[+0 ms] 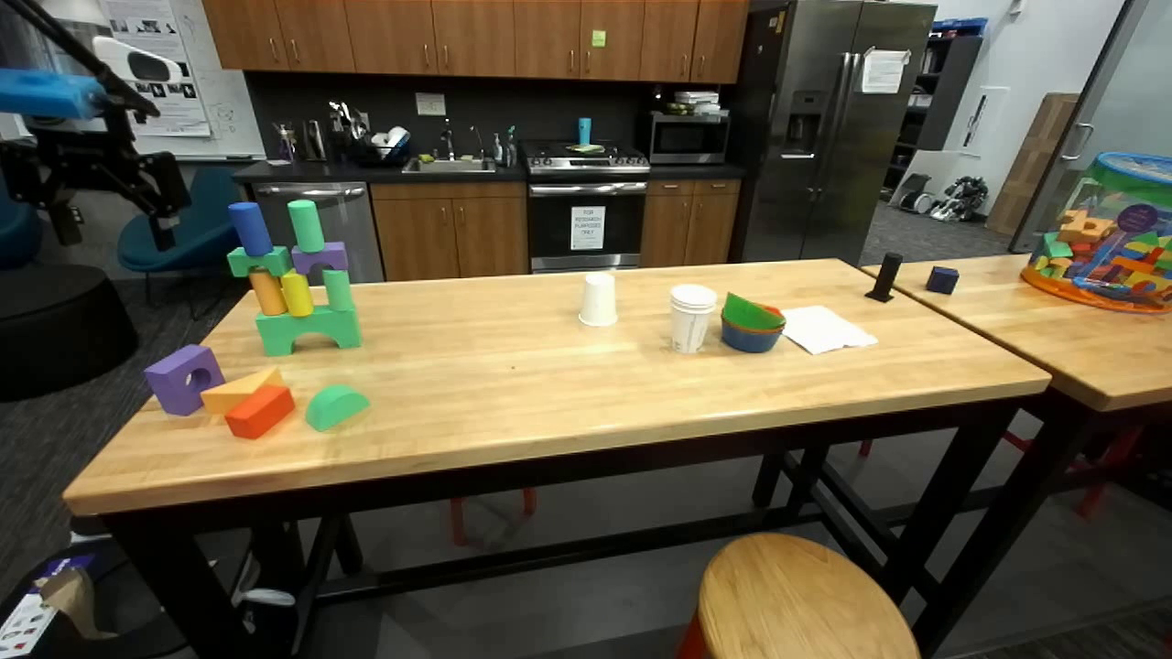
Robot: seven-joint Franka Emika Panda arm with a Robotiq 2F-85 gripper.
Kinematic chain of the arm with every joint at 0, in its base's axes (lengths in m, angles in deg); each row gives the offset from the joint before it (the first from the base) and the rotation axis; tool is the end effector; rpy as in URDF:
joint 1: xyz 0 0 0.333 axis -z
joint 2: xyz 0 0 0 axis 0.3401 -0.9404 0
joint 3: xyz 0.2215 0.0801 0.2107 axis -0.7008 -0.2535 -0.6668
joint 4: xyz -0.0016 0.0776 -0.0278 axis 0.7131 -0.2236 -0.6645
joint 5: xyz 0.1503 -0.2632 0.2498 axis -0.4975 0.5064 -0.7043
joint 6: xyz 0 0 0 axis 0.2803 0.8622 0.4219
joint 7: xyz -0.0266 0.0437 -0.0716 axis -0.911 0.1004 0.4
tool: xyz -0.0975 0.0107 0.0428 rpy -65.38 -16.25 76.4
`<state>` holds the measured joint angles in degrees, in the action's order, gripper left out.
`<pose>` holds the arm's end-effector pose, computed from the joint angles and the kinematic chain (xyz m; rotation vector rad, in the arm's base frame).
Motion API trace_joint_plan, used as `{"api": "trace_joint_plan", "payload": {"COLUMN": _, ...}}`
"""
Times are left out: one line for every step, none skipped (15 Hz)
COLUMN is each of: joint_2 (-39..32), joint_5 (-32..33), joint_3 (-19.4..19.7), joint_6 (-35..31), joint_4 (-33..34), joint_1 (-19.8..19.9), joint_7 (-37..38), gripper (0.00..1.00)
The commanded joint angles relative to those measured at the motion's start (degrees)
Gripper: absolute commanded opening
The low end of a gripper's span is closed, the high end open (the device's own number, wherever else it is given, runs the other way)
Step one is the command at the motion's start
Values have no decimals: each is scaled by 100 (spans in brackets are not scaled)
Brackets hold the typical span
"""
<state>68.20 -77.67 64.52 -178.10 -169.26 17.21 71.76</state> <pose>0.4462 0.0139 0.5434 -3.0606 -0.2465 0.0447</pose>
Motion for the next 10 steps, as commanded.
{"api": "trace_joint_plan", "payload": {"joint_2": -4, "joint_5": -9, "joint_3": -27, "joint_6": 10, "joint_4": 10, "joint_1": 30, "joint_7": -6, "gripper": 100}}
{"api": "trace_joint_plan", "payload": {"joint_2": -4, "joint_5": -9, "joint_3": -27, "joint_6": 10, "joint_4": 10, "joint_1": 30, "joint_7": -6, "gripper": 100}}
{"api": "trace_joint_plan", "payload": {"joint_2": -7, "joint_5": -5, "joint_3": -41, "joint_6": -15, "joint_4": -30, "joint_1": 22, "joint_7": 1, "gripper": 100}}
{"api": "trace_joint_plan", "payload": {"joint_2": -17, "joint_5": -40, "joint_3": -57, "joint_6": -74, "joint_4": -103, "joint_1": 2, "joint_7": 0, "gripper": 100}}
{"api": "trace_joint_plan", "payload": {"joint_2": -30, "joint_5": -45, "joint_3": -86, "joint_6": -164, "joint_4": -177, "joint_1": -10, "joint_7": 31, "gripper": 100}}
{"api": "trace_joint_plan", "payload": {"joint_2": -58, "joint_5": -92, "joint_3": -104, "joint_6": -225, "joint_4": -239, "joint_1": -31, "joint_7": 28, "gripper": 100}}
{"api": "trace_joint_plan", "payload": {"joint_2": -82, "joint_5": -141, "joint_3": -141, "joint_6": -422, "joint_4": -345, "joint_1": -55, "joint_7": 65, "gripper": 100}}
{"api": "trace_joint_plan", "payload": {"joint_2": -121, "joint_5": -184, "joint_3": -172, "joint_6": -581, "joint_4": -417, "joint_1": -77, "joint_7": 63, "gripper": 100}}
{"api": "trace_joint_plan", "payload": {"joint_2": -187, "joint_5": -273, "joint_3": -195, "joint_6": -744, "joint_4": -466, "joint_1": -110, "joint_7": 26, "gripper": 100}}
{"api": "trace_joint_plan", "payload": {"joint_2": -263, "joint_5": -282, "joint_3": -245, "joint_6": -983, "joint_4": -520, "joint_1": -129, "joint_7": 36, "gripper": 100}}
